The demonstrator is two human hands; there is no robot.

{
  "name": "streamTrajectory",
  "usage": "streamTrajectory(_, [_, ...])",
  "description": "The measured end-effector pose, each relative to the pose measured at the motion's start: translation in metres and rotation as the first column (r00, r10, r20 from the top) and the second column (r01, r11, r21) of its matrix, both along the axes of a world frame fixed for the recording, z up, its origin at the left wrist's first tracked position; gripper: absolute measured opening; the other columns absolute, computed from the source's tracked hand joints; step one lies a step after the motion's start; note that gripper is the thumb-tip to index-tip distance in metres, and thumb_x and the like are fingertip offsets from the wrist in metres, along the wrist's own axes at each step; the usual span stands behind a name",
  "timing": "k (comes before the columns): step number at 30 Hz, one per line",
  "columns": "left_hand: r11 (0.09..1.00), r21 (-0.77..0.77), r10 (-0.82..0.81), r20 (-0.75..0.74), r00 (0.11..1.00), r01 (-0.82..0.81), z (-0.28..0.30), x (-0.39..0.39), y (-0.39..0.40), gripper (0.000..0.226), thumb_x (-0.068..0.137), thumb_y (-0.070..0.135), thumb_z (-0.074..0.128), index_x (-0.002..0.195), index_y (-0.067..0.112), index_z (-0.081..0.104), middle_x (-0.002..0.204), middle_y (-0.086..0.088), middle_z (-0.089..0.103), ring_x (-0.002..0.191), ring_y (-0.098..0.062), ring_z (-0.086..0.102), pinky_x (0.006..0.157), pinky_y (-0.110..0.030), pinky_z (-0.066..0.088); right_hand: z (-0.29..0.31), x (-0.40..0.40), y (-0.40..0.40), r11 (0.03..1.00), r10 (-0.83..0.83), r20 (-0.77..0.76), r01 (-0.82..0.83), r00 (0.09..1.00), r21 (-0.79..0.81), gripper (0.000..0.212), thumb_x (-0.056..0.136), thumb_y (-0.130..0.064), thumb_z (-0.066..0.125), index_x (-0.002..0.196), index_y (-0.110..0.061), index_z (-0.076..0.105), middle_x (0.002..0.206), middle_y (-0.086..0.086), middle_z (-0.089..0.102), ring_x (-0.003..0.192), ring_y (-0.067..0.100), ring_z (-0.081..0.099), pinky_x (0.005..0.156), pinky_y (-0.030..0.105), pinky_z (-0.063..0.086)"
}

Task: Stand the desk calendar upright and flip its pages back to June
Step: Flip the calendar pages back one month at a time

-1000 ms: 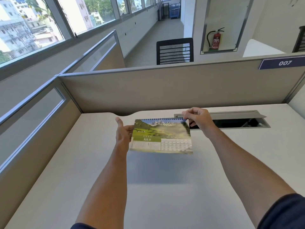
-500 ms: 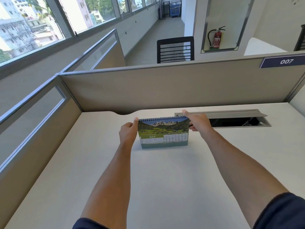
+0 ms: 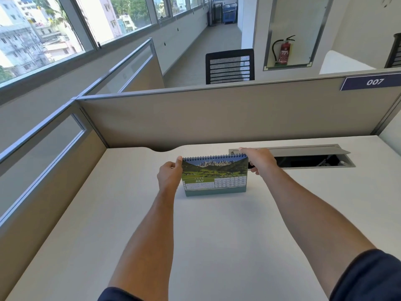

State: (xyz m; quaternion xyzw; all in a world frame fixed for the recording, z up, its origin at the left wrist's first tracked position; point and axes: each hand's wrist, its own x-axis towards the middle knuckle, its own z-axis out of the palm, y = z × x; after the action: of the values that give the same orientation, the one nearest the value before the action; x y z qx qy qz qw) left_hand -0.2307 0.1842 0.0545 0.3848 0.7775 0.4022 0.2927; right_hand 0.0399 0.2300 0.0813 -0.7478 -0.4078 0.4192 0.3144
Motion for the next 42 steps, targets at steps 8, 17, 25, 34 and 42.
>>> streamTrajectory(8, [1.0, 0.008, -0.006, 0.004, 1.0, 0.006, -0.001, 0.001, -0.003, 0.047, 0.102, 0.056, 0.049, 0.091, 0.012, 0.063, 0.093, -0.007, 0.071, 0.08, -0.023, 0.061, 0.08, -0.042, 0.056, -0.002, -0.002, 0.006, 0.997, 0.011, -0.009, -0.012, 1.0, -0.081, 0.049, 0.064, -0.058, 0.066, 0.092, -0.018, 0.071, 0.087, 0.001, 0.076, 0.069, 0.019, 0.07, 0.063, 0.03, 0.054])
streamTrajectory(17, [1.0, 0.015, -0.014, -0.007, 1.0, 0.014, -0.002, 0.003, -0.003, 0.046, 0.103, 0.055, 0.047, 0.095, 0.012, 0.063, 0.09, -0.004, 0.069, 0.082, -0.022, 0.062, 0.072, -0.037, 0.053, -0.004, -0.004, 0.014, 0.997, -0.004, -0.047, 0.007, 0.999, 0.075, 0.025, 0.076, -0.022, 0.073, 0.068, -0.009, 0.054, 0.073, 0.009, 0.061, 0.071, 0.027, 0.052, 0.067, 0.036, 0.042])
streamTrajectory(25, [1.0, -0.009, 0.003, 0.018, 1.0, -0.003, -0.005, -0.001, -0.001, 0.045, 0.101, 0.056, 0.05, 0.085, 0.017, 0.063, 0.094, -0.005, 0.073, 0.087, -0.024, 0.068, 0.083, -0.044, 0.06, 0.006, 0.001, 0.004, 0.922, 0.231, -0.305, -0.108, 0.924, 0.371, 0.048, 0.084, 0.02, 0.051, 0.106, -0.016, 0.074, 0.093, -0.001, 0.076, 0.083, 0.011, 0.07, 0.056, 0.02, 0.056])
streamTrajectory(34, [0.998, -0.02, 0.065, 0.466, 0.882, -0.062, -0.001, -0.01, -0.004, 0.063, 0.106, 0.058, 0.033, 0.111, 0.008, 0.071, 0.111, -0.015, 0.076, 0.107, -0.03, 0.07, 0.089, -0.041, 0.052, 0.008, 0.013, -0.005, 0.856, 0.351, -0.249, -0.202, 0.903, 0.476, 0.048, 0.078, 0.02, 0.05, 0.053, -0.013, 0.075, 0.068, 0.002, 0.073, 0.069, 0.005, 0.067, 0.061, 0.015, 0.052])
streamTrajectory(42, [0.999, -0.041, 0.038, 0.504, 0.863, -0.021, 0.005, -0.013, -0.006, 0.077, 0.1, 0.069, 0.032, 0.11, 0.004, 0.07, 0.109, -0.016, 0.076, 0.101, -0.034, 0.073, 0.093, -0.047, 0.058, 0.008, 0.013, -0.01, 0.895, 0.233, -0.278, -0.094, 0.932, 0.437, 0.031, 0.081, 0.016, 0.044, 0.081, 0.002, 0.071, 0.078, 0.007, 0.07, 0.06, 0.005, 0.061, 0.046, 0.01, 0.041])
